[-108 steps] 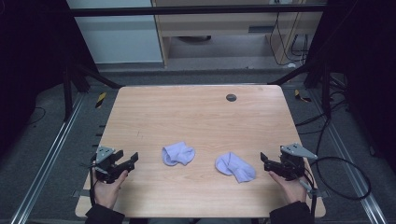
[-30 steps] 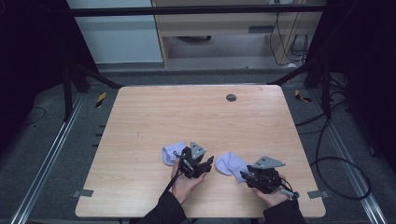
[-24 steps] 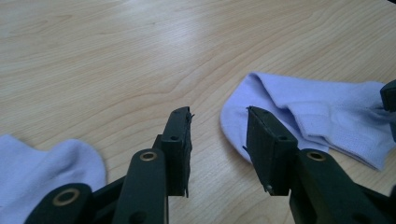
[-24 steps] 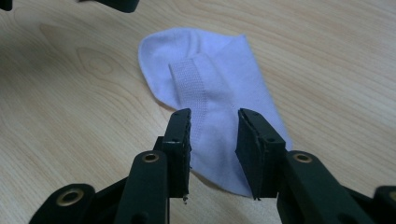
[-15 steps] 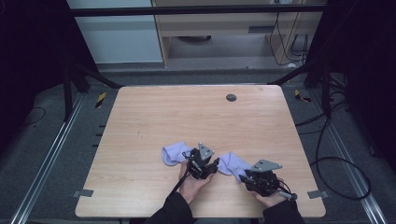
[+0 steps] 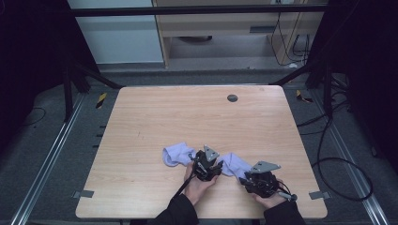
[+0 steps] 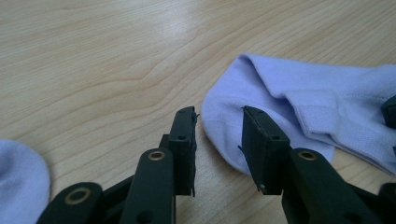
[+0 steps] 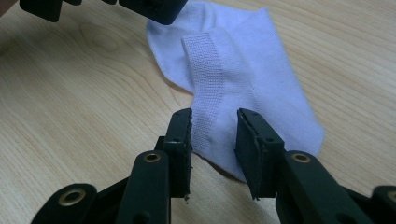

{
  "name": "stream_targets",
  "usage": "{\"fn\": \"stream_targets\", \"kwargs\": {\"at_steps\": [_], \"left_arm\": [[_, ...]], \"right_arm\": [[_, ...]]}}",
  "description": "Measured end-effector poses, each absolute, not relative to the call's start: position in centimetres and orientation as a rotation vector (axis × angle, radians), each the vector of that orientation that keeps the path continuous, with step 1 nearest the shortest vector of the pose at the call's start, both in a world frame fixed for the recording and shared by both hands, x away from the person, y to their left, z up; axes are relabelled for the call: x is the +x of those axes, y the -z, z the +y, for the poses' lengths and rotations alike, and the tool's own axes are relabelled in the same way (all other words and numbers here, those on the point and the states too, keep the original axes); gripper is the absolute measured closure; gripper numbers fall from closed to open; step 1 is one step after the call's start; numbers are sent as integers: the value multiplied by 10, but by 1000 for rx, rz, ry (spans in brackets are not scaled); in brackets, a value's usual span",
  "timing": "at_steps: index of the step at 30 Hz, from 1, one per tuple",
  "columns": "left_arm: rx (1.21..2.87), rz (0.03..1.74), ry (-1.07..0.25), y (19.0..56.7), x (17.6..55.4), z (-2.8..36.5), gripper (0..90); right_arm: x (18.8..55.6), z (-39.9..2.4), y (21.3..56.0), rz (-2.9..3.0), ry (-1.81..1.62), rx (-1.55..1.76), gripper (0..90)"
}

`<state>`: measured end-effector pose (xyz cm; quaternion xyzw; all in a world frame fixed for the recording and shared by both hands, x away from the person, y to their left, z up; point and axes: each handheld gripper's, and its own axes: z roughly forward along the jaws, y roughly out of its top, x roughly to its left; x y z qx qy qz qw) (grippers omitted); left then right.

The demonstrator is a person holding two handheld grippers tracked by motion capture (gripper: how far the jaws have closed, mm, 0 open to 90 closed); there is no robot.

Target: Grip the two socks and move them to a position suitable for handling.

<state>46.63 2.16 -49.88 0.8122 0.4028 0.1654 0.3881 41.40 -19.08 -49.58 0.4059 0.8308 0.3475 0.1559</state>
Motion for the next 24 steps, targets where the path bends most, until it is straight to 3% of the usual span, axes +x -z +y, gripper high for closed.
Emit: {"fn": "stream_targets", "kwargs": {"at_steps": [4,14,24], "left_arm": [[2080,1026,-417,501,466,21,674],[2071,1043,-426,504,466,21,785],[2071,1036,-419,504,467,21,885]], "right_arm": [[415,-190,497,2389,-986,1163,678],[416,-191,496,2373,-960,1201,846],[416,-200,483,2284,-1128,1229,872]]}}
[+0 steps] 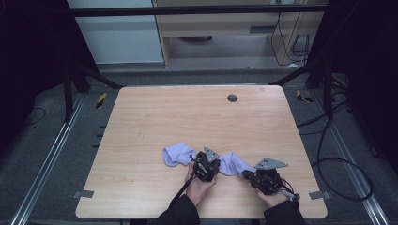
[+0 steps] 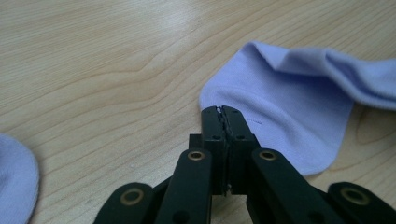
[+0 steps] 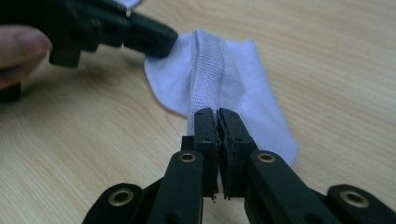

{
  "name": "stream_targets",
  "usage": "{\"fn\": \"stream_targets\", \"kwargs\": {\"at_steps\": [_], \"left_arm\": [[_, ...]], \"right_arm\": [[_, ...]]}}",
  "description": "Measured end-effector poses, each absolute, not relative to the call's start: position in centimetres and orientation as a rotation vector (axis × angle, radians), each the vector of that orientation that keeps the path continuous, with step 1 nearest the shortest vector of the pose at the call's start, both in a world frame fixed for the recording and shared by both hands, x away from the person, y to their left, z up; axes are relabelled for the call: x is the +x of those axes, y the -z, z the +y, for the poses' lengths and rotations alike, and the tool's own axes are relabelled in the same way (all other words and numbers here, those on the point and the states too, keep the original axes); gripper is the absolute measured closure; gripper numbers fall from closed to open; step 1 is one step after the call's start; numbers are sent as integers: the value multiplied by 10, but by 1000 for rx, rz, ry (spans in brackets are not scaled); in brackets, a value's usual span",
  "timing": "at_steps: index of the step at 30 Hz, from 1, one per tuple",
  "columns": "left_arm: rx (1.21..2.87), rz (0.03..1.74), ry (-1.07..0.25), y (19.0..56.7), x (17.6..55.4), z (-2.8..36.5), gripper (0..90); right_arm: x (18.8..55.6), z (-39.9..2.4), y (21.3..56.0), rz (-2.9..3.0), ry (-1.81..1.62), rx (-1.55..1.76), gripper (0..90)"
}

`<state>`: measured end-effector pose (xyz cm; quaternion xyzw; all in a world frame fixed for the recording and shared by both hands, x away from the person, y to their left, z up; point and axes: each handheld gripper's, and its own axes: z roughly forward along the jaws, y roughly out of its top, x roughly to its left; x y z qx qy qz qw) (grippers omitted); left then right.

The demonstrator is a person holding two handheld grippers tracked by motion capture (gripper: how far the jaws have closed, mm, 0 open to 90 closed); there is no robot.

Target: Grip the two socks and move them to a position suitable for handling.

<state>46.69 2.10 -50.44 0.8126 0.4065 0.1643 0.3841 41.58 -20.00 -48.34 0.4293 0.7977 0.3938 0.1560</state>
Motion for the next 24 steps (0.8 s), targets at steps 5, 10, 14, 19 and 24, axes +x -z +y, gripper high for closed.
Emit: {"fn": "stream_targets", "kwargs": {"at_steps": [5,10,14,19,24], "left_arm": [[2076,1023,-415,504,467,22,890],[2082,1015,-405,504,468,22,892],[2092,1005,-410,504,469,22,892],[2093,997,-407,503,469,22,892],[2076,991,-399,501,469,22,893]], "right_arm": [[419,-205,478,2207,-1205,1266,872],[429,-212,474,2092,-1230,1333,874],[436,-214,474,2050,-1178,1347,873],[438,-216,474,2025,-1128,1371,872],[436,-224,472,1997,-1083,1416,875]]}}
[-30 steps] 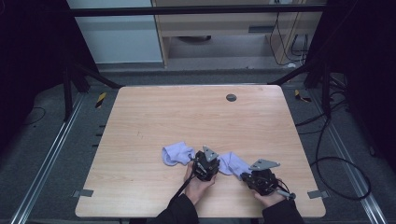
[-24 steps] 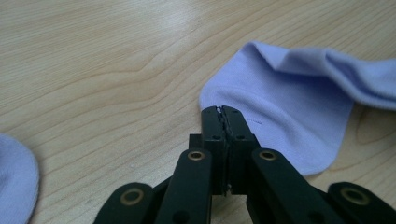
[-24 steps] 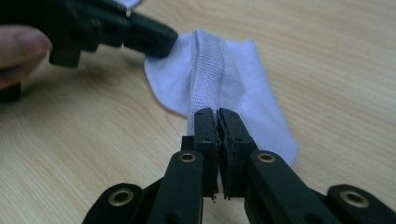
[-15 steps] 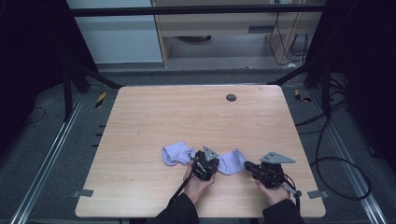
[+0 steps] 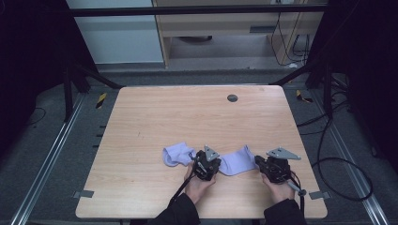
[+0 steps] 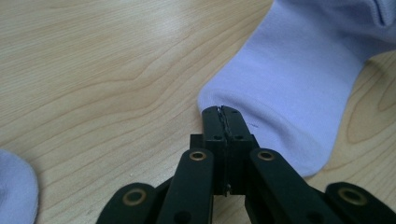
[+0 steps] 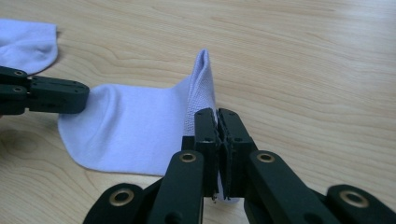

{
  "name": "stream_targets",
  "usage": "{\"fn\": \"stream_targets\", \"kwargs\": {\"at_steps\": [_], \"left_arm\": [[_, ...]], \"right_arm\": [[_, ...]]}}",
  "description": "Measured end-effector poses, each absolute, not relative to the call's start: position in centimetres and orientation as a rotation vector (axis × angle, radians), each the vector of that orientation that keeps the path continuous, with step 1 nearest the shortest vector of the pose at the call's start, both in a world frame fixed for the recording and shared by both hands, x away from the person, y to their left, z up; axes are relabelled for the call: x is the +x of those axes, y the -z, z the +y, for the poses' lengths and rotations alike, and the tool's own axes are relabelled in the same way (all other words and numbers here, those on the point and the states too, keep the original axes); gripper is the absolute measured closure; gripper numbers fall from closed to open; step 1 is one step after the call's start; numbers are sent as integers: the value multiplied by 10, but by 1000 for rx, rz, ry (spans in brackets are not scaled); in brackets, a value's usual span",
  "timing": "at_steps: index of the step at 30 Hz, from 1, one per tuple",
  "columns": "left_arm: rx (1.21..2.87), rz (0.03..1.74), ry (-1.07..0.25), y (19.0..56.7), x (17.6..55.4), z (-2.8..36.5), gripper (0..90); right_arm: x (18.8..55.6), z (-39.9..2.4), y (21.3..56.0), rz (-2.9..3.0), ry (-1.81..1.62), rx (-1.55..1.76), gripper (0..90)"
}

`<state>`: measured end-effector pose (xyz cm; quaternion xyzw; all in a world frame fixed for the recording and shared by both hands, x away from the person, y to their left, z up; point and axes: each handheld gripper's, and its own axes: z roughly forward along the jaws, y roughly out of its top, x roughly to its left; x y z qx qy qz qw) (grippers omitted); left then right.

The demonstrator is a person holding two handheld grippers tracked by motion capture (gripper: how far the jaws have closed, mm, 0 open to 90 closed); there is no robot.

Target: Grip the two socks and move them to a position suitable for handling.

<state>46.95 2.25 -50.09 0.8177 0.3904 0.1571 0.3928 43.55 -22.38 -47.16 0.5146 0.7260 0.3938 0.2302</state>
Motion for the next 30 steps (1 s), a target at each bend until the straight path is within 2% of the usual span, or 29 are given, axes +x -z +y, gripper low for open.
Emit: {"fn": "stream_targets", "kwargs": {"at_steps": [14,17,18,20,21,22,27,30], "left_arm": [[2093,977,-407,502,472,11,890],[2091,972,-398,501,472,11,874],[2090,970,-395,500,472,12,797],[2078,959,-390,496,471,16,766],[2058,954,-396,490,471,22,693],[2052,953,-399,486,471,25,661],[2034,950,-413,473,473,44,545],[2024,955,-440,463,474,69,485]], "right_arm": [[435,-233,475,1945,-921,1531,865],[433,-234,476,1948,-872,1536,814],[432,-234,477,1955,-854,1531,743],[431,-234,478,1952,-855,1525,713],[430,-235,477,1941,-861,1497,655],[430,-235,477,1931,-874,1492,628],[429,-236,473,1905,-925,1451,574],[430,-235,470,1919,-967,1433,526]]}}
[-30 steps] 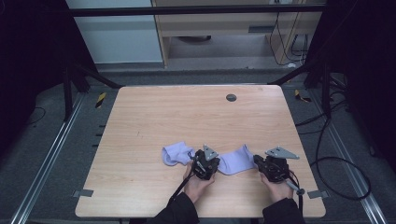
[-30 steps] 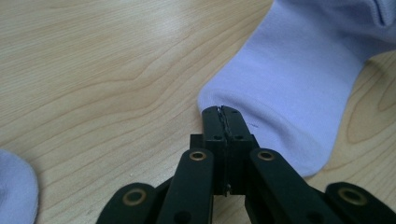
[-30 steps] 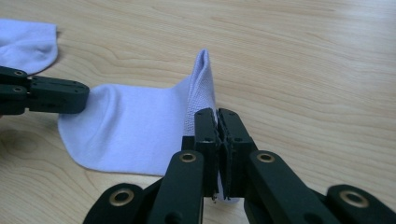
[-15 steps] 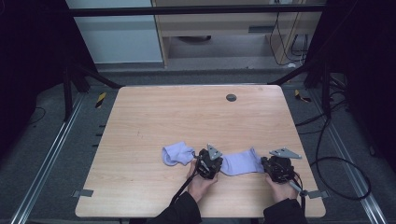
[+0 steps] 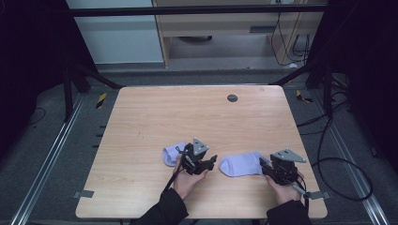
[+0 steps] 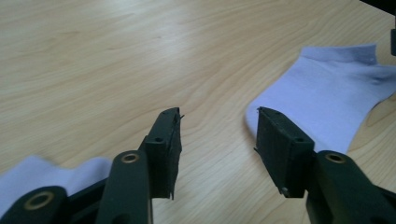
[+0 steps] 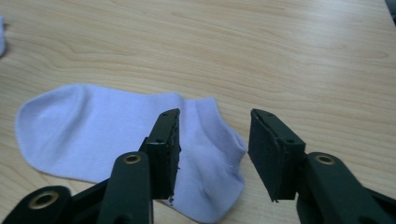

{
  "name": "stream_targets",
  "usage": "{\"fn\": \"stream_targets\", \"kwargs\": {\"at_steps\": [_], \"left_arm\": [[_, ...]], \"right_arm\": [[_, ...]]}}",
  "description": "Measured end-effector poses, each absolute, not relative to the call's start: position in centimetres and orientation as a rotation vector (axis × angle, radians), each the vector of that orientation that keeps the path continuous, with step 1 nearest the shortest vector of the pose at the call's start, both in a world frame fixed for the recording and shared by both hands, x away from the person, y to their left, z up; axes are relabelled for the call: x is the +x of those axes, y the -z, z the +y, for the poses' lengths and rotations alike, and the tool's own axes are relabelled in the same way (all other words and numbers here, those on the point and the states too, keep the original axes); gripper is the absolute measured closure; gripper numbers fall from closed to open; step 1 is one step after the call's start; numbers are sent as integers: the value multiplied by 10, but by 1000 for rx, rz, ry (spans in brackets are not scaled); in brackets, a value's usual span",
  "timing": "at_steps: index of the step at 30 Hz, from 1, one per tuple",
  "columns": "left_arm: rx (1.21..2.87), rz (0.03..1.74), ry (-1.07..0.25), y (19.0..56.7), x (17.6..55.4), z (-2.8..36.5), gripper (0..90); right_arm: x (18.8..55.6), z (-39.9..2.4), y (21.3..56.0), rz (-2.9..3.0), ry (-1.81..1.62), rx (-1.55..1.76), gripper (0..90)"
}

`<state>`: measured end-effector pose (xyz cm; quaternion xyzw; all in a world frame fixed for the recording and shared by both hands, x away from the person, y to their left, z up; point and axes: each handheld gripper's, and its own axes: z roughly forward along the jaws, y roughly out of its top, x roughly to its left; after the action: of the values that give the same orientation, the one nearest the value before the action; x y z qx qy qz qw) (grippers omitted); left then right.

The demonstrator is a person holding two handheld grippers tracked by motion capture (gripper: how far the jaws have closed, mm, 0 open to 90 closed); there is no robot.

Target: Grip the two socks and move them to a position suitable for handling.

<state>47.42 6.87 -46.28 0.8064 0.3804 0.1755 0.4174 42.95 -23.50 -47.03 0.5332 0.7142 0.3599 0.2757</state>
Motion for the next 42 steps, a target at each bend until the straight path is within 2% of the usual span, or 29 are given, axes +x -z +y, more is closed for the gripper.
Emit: {"fn": "stream_targets", "kwargs": {"at_steps": [5,12,22,31,42], "left_arm": [[1988,985,-451,455,474,93,455],[1979,1007,-537,441,463,140,439],[1947,1077,-591,443,450,190,444],[1921,1187,-579,460,449,220,517],[1942,1220,-570,471,456,222,603]], "right_arm": [[431,-233,467,1933,-1004,1402,500],[433,-222,460,1963,-1081,1363,471],[441,-202,451,2000,-1125,1310,461],[454,-167,444,2075,-1171,1246,482],[467,-112,445,2183,-1190,1139,557]]}}
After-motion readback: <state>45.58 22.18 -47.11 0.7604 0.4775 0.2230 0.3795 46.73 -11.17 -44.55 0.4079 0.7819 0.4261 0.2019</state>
